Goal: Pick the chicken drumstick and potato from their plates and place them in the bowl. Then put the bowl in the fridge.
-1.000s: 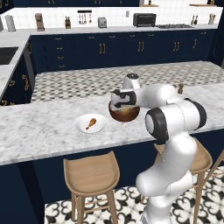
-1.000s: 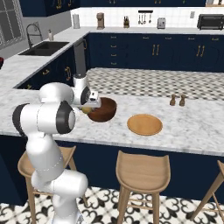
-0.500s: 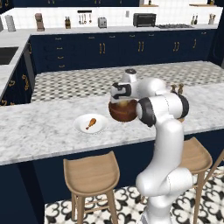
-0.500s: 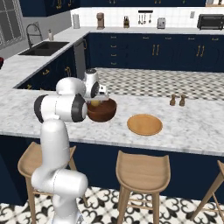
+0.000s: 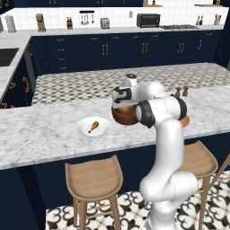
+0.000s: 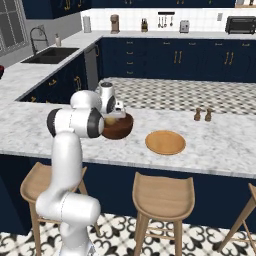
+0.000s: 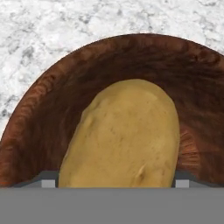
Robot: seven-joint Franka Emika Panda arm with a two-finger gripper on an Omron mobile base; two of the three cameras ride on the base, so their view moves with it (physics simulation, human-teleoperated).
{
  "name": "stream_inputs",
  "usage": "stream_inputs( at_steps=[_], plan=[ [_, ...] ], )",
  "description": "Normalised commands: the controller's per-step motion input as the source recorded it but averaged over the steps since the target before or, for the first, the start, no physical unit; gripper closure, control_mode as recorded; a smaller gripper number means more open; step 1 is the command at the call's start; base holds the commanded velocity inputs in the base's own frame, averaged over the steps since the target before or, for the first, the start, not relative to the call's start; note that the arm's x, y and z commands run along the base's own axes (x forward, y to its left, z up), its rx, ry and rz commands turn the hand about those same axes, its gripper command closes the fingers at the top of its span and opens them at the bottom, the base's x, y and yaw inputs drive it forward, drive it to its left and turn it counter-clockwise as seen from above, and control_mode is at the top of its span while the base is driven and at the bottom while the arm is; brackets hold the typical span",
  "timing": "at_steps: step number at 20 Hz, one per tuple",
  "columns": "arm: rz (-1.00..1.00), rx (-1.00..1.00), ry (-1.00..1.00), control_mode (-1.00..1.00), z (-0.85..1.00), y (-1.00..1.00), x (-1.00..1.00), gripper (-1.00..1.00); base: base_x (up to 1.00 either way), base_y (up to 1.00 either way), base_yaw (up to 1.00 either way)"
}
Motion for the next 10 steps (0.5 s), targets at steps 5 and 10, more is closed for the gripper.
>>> stream_inputs(
  at_steps=[5, 10],
  plan=[
    [0.0, 0.0, 0.03, -1.0, -0.12, -0.02, 0.01, -1.0, 0.0, 0.0, 0.0],
    [0.0, 0.0, 0.07, -1.0, 0.1, 0.01, 0.01, -1.0, 0.0, 0.0, 0.0]
  ],
)
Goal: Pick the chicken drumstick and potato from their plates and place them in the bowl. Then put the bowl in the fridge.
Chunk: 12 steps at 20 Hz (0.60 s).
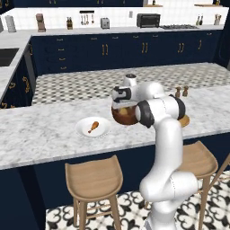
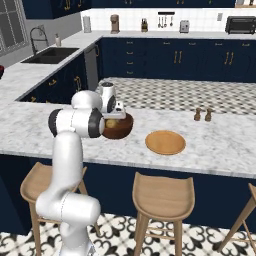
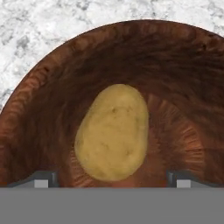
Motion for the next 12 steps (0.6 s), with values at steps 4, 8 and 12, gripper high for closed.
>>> stream_inputs(
  at_steps=[4, 8, 12],
  plan=[
    [0.0, 0.0, 0.05, -1.0, 0.73, 0.09, -0.13, -1.0, 0.0, 0.0, 0.0],
    [-0.06, 0.0, 0.02, -1.0, 0.65, 0.48, -0.86, -1.0, 0.0, 0.0, 0.0],
    [-0.28, 0.0, 0.01, -1.0, 0.05, 0.77, -1.0, -1.0, 0.0, 0.0, 0.0]
  ],
)
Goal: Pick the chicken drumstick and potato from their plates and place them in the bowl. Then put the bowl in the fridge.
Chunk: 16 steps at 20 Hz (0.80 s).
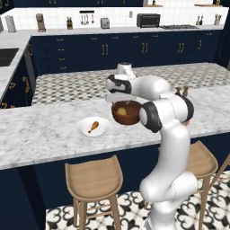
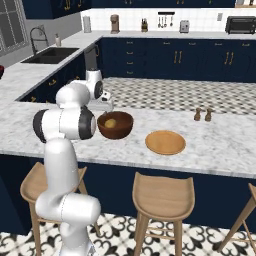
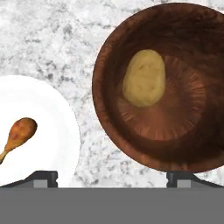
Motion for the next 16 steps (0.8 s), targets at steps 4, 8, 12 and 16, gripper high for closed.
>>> stream_inputs(
  at_steps=[4, 8, 12, 16],
  plan=[
    [-0.38, 0.0, 0.04, -1.0, 0.0, 0.67, -0.98, -1.0, 0.0, 0.0, 0.0],
    [-0.42, 0.0, 0.0, -1.0, -0.19, 0.78, -0.25, -1.0, 0.0, 0.0, 0.0],
    [-0.44, 0.0, 0.0, -1.0, -0.33, 0.71, 0.12, -1.0, 0.0, 0.0, 0.0],
    [-0.27, 0.0, 0.0, -1.0, -0.43, 0.56, 0.43, -1.0, 0.0, 0.0, 0.0]
  ],
)
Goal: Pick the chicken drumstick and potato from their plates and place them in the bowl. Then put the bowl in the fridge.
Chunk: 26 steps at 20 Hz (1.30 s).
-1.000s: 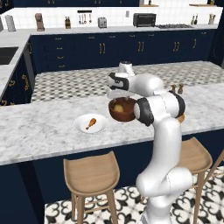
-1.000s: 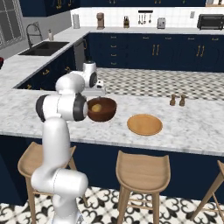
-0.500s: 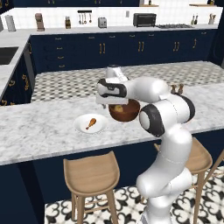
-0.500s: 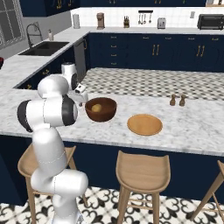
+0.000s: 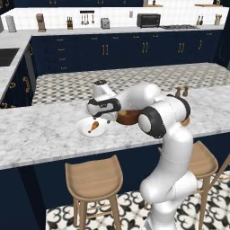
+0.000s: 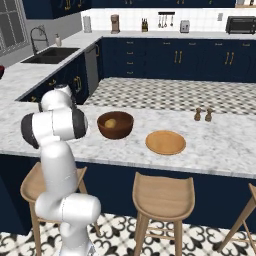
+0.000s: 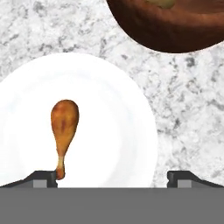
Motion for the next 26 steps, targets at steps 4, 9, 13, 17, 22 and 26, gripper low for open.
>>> stream_inputs(
  at_steps=[4, 9, 13, 17, 22, 26],
  plan=[
    [-0.12, 0.0, 0.0, -1.0, -0.08, 0.26, 0.59, -1.0, 0.0, 0.0, 0.0],
    [-0.03, 0.0, 0.03, -1.0, -0.17, 0.02, 0.51, -1.0, 0.0, 0.0, 0.0],
    [-0.01, 0.0, 0.1, -1.0, -0.37, 0.0, 0.19, -1.0, 0.0, 0.0, 0.0],
    [-0.01, 0.02, 0.07, -1.0, -0.33, 0.11, 0.09, -1.0, 0.0, 0.0, 0.0],
    [-0.01, 0.0, 0.05, -1.0, -0.28, 0.05, 0.0, -1.0, 0.0, 0.0, 0.0],
    [-0.01, 0.0, 0.04, -1.0, -0.37, 0.0, 0.0, 1.0, 0.0, 0.0, 0.0]
  ],
)
